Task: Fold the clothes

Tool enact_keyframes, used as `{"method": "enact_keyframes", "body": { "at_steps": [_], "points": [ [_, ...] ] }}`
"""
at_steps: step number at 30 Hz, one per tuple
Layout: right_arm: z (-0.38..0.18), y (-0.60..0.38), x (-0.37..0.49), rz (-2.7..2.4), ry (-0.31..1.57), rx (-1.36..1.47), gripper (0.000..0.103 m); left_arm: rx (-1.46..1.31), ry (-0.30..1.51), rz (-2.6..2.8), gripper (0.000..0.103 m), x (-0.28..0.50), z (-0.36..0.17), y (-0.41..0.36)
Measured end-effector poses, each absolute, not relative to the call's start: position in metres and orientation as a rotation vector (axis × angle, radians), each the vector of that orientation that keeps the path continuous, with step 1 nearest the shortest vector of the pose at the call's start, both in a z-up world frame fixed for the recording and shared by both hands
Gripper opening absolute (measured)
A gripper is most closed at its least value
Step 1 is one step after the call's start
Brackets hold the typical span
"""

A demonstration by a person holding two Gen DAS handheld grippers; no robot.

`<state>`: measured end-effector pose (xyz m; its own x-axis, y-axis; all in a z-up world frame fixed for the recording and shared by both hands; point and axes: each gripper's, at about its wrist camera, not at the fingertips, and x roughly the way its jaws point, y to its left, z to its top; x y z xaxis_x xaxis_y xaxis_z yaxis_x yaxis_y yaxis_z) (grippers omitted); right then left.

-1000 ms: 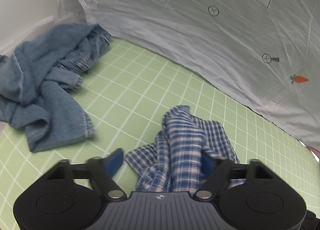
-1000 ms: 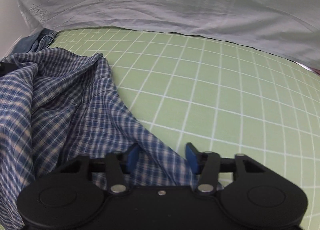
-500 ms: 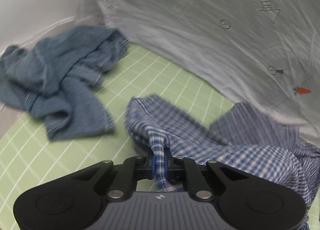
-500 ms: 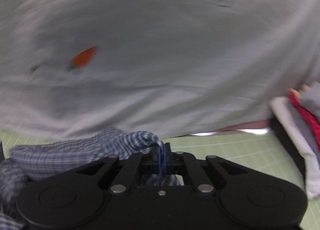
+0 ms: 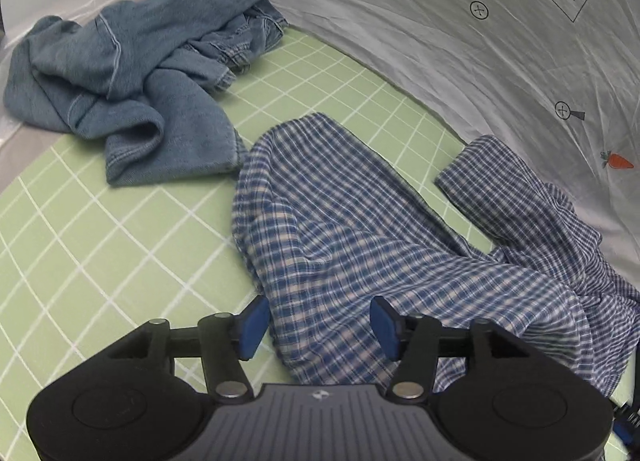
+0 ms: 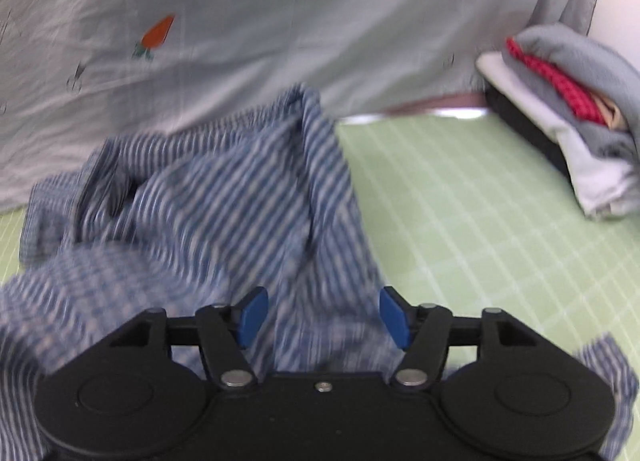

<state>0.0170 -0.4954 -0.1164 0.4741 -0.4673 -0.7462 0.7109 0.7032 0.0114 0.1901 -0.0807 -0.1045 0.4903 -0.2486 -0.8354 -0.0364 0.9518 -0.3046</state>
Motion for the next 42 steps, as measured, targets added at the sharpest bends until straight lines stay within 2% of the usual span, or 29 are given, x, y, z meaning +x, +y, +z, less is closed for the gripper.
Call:
{"method": "enact_keyframes", "body": {
  "at_steps": [4, 13, 15, 16, 17, 20, 24, 27, 29, 31, 33, 35, 42],
  "points": [
    [-0.128, -0.476, 0.008, -0.704, 0.839, 0.388, 0.066, -0.27, 1.061, -0.125, 0.069, 0.19, -0.108, -0.082],
    [-0.149, -0.472, 0.025, -0.603, 0.871, 0.513, 0.065, -0.276, 1.078, -0.099, 0.069, 0.204, -0.118, -0.075],
    [-0.151, -0.475, 0.029, -0.589, 0.872, 0.523, 0.05, -0.264, 1.075, -0.09, 0.069, 0.206, -0.118, -0.076],
    [-0.152, -0.475, 0.03, -0.582, 0.878, 0.51, 0.024, -0.255, 1.073, -0.086, 0.069, 0.208, -0.119, -0.076],
    [-0.152, -0.478, 0.028, -0.592, 0.88, 0.479, 0.005, -0.245, 1.068, -0.088, 0.069, 0.211, -0.118, -0.076],
    [-0.148, -0.489, 0.021, -0.627, 0.885, 0.389, 0.004, -0.215, 1.052, -0.096, 0.069, 0.22, -0.116, -0.079],
    [-0.139, -0.539, 0.0, -0.826, 0.864, 0.327, 0.004, -0.176, 1.031, -0.105, 0.073, 0.232, -0.113, -0.082],
    [-0.13, -0.566, -0.014, -0.92, 0.847, 0.354, 0.009, -0.151, 1.019, -0.128, 0.074, 0.243, -0.111, -0.089],
    [-0.126, -0.568, -0.019, -0.922, 0.836, 0.392, 0.029, -0.144, 1.028, -0.178, 0.079, 0.251, -0.114, -0.101],
    [-0.124, -0.561, -0.023, -0.911, 0.83, 0.42, 0.042, -0.125, 1.044, -0.216, 0.079, 0.258, -0.119, -0.115],
    [-0.124, -0.553, -0.025, -0.893, 0.836, 0.448, 0.046, -0.091, 1.053, -0.238, 0.079, 0.26, -0.124, -0.128],
    [-0.125, -0.544, -0.026, -0.879, 0.849, 0.476, 0.058, -0.065, 1.063, -0.257, 0.079, 0.26, -0.128, -0.137],
    [-0.134, -0.498, -0.021, -0.775, 0.901, 0.53, 0.06, -0.049, 1.084, -0.246, 0.076, 0.25, -0.138, -0.138]
  ]
}}
